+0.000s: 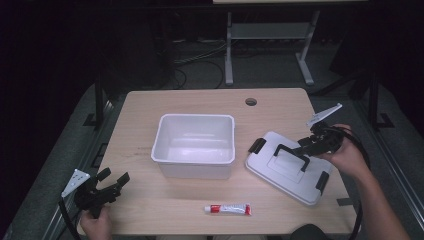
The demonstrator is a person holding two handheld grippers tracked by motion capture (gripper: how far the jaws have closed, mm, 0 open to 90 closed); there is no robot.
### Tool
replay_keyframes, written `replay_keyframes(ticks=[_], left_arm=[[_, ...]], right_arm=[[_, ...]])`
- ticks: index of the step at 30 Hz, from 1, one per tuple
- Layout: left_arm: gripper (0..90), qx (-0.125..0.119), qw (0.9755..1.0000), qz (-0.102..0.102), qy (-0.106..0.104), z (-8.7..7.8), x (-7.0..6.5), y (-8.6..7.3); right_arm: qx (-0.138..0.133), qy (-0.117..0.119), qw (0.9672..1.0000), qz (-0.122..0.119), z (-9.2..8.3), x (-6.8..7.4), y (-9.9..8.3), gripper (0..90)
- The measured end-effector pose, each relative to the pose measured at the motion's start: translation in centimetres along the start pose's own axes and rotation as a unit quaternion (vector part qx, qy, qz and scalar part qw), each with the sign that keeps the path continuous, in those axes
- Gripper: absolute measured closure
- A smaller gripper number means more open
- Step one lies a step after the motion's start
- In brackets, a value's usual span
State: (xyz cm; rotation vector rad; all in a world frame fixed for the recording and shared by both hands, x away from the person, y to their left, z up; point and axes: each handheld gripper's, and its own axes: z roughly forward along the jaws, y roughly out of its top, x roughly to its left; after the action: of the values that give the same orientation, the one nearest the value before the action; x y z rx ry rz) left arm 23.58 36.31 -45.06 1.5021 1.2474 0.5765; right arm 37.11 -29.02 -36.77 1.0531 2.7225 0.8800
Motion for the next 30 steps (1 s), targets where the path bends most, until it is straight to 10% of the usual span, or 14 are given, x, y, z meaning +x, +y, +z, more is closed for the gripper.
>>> replay_keyframes(ticks=[14, 30], left_arm=[[13.7, -0.004, 1.0, -0.003, 0.001, -0.1, 0.2, 0.0], [13.7, -0.012, 0.9999, -0.008, 0.002, -0.6, 0.4, 0.1]], right_arm=[[0.017, 0.029, 0.9959, -0.084, -0.4, 7.1, 1.2, 36.4], [0.049, 0.075, 0.9772, -0.192, 3.7, 15.6, 2.0, 35.7]])
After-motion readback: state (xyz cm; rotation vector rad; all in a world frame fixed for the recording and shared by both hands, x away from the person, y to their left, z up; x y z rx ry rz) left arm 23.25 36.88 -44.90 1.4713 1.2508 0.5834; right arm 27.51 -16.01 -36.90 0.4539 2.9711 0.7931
